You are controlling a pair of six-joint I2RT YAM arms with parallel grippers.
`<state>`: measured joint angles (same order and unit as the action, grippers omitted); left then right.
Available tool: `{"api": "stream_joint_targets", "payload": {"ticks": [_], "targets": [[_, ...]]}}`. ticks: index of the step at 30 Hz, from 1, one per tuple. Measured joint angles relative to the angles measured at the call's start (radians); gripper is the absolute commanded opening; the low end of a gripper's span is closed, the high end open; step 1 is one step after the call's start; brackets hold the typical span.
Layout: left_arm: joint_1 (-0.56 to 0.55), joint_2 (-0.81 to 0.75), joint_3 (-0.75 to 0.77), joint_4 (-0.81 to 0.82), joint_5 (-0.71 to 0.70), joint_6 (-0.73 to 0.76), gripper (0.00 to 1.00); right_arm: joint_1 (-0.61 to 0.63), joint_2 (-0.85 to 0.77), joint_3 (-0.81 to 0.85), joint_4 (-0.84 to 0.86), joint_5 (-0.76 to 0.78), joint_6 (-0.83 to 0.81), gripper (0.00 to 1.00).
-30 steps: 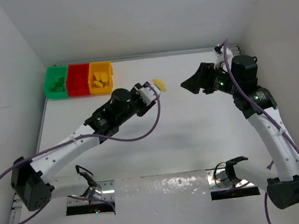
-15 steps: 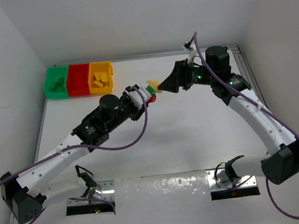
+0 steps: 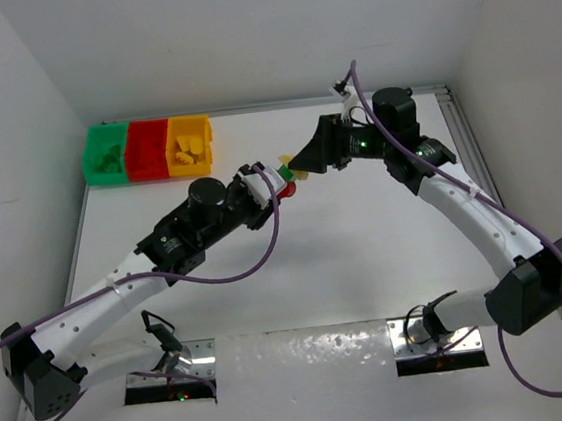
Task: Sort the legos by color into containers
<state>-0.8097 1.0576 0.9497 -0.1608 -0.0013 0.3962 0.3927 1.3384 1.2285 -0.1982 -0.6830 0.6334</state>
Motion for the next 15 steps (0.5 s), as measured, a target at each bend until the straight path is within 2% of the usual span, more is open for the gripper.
{"api": "stream_joint_targets", "payload": {"ticks": [1,6,9,10,13,14,15], "targets": [[0.0,0.001,0.0,0.0,0.003,0.0,0.0,0.002,0.006,0.0,0.002,0.003,0.003,0.62],[0.0,0.005,0.0,0.003,0.006,0.0,0.0,0.01,0.014,0.0,0.005,0.006,0.018,0.57],[0.0,0.01,0.0,0.009,0.006,0.0,0.0,0.014,0.014,-0.005,0.01,0.007,0.023,0.44],[0.0,0.012,0.0,0.009,0.006,0.0,0.0,0.016,0.014,-0.01,0.012,0.009,0.024,0.34],[0.0,0.02,0.0,0.005,0.002,0.001,0.0,0.02,0.014,-0.023,0.014,0.018,0.033,0.13],[0.0,0.024,0.0,0.005,0.001,0.002,0.0,0.02,0.014,-0.026,0.012,0.023,0.035,0.0],[0.0,0.026,0.0,0.004,0.002,0.002,0.0,0.019,0.014,-0.028,0.01,0.027,0.037,0.0]]}}
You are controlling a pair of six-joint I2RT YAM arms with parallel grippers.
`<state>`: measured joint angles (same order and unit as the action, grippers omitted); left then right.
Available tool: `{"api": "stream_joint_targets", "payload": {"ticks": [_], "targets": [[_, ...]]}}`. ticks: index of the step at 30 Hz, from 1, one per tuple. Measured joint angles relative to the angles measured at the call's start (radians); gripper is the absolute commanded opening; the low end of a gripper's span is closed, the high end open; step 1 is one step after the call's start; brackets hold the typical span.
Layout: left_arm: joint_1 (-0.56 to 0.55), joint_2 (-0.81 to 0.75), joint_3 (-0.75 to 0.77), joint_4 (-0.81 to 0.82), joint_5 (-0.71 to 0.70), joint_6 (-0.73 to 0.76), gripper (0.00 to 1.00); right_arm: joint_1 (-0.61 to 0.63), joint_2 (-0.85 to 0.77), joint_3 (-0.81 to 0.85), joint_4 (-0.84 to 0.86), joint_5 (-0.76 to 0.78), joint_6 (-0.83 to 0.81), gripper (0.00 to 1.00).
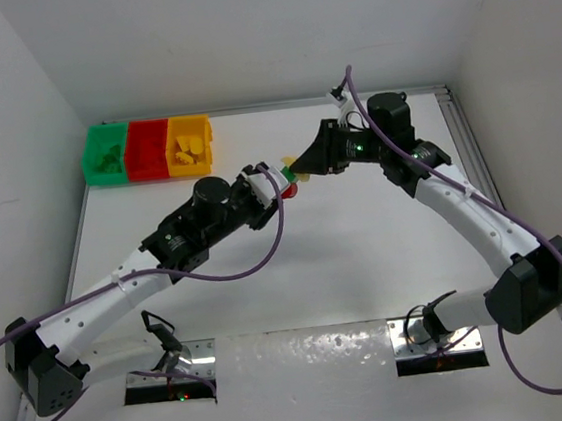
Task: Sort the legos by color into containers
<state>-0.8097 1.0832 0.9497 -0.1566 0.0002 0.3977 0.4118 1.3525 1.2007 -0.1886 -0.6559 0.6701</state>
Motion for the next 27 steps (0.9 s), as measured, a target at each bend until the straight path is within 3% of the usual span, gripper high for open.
{"api": "stream_joint_targets", "payload": {"ticks": [21,27], "targets": [[0.0,-0.022,-0.141,-0.076,-0.011,0.006,0.0,-0.05,-0.01,0.027,-0.142,0.178,-0.1,0.0],[0.0,0.097,-0.153,-0.083,-0.04,-0.028,0.0,-0.05,-0.021,0.026,-0.142,0.2,-0.089,0.0]]}}
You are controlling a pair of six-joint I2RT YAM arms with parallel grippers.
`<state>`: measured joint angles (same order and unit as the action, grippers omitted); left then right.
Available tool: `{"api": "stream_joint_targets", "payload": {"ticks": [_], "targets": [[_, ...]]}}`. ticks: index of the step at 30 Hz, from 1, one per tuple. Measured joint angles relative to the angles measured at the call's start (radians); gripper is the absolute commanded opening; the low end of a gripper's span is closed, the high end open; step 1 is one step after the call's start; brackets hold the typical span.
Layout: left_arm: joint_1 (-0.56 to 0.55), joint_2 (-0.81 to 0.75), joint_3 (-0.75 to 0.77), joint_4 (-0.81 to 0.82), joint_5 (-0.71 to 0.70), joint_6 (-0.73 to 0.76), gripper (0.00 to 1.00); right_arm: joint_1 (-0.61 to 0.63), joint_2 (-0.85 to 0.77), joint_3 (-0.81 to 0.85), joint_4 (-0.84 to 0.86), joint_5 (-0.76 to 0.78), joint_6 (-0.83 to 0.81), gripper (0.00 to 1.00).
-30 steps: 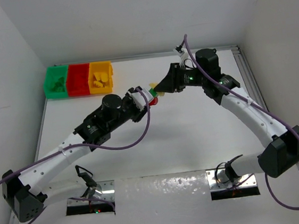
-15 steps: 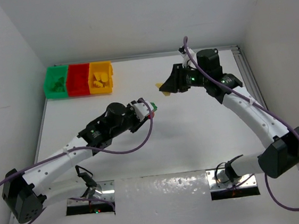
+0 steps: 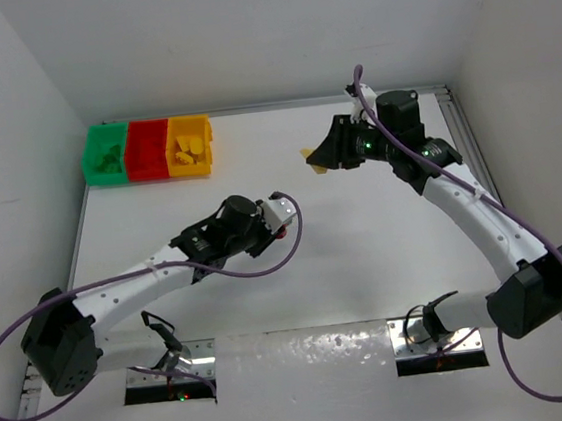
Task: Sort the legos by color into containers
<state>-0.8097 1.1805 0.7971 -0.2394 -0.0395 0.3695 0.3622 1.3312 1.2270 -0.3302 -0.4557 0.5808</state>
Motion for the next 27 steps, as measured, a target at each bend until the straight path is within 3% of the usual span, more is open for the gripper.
{"api": "stream_joint_targets", "payload": {"ticks": [4,19,27], "targets": [[0.0,0.069,-0.021,-0.034,-0.005,-0.043,0.0,0.0,-0.019,-0.003,-0.002,0.012,-0.001,0.0],[0.033,0.097,0.035,-0.034,0.006,-0.119,0.0,0.0,-0.064,-0.069,-0.012,0.037,0.004,0.0],[0.033,0.224,0.064,-0.142,-0.026,-0.194,0.0,0.0,-0.068,-0.074,-0.011,0.036,0.006,0.0]]}}
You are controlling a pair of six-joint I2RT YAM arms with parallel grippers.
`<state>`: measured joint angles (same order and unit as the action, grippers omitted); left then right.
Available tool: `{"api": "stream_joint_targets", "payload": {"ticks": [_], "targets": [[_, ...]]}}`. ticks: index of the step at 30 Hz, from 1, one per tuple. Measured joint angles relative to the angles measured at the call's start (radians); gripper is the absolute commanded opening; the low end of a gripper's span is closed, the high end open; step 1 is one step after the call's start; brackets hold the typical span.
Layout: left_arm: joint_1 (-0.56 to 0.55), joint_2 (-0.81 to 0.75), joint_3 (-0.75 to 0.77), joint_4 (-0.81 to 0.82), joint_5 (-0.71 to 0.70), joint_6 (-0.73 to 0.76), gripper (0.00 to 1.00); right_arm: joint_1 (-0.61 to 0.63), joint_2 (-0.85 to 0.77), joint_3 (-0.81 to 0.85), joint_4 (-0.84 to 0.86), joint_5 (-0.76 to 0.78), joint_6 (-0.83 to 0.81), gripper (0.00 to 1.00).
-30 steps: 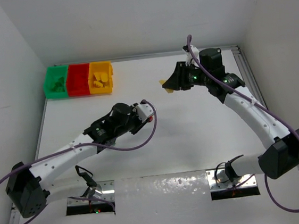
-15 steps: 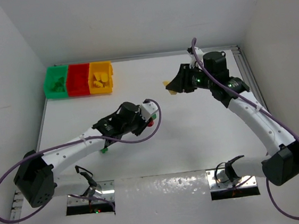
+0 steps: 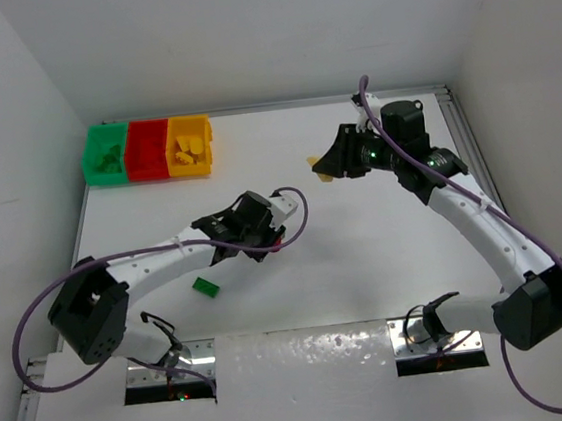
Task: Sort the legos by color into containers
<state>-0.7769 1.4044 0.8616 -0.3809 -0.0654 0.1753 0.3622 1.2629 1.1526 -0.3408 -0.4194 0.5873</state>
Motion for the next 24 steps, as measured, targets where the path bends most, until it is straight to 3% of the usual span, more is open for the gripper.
{"api": "stream_joint_targets", "payload": {"ticks": [7,9,16,17,18,21,24], "targets": [[0.0,0.129,0.067,-0.074,0.021,-0.101,0.0,0.0,-0.028,-0.037,0.003,0.0,0.012,0.0],[0.0,0.154,0.067,-0.076,0.021,-0.11,0.11,0.0,-0.032,-0.043,0.002,0.0,0.015,0.0],[0.0,0.193,0.067,-0.05,0.006,-0.107,0.22,0.0,-0.037,-0.043,-0.005,0.001,0.014,0.0],[0.0,0.193,0.067,-0.047,0.005,-0.105,0.27,0.0,-0.039,-0.043,-0.005,0.001,0.014,0.0],[0.0,0.193,0.067,-0.043,0.003,-0.105,0.41,0.0,-0.042,-0.043,-0.005,0.001,0.014,0.0],[0.0,0.194,0.066,-0.04,0.006,-0.099,0.67,0.0,-0.048,-0.043,-0.005,0.001,0.014,0.0],[0.0,0.193,0.066,-0.039,0.012,-0.092,0.74,0.0,-0.048,-0.043,-0.007,0.002,0.013,0.0]]}}
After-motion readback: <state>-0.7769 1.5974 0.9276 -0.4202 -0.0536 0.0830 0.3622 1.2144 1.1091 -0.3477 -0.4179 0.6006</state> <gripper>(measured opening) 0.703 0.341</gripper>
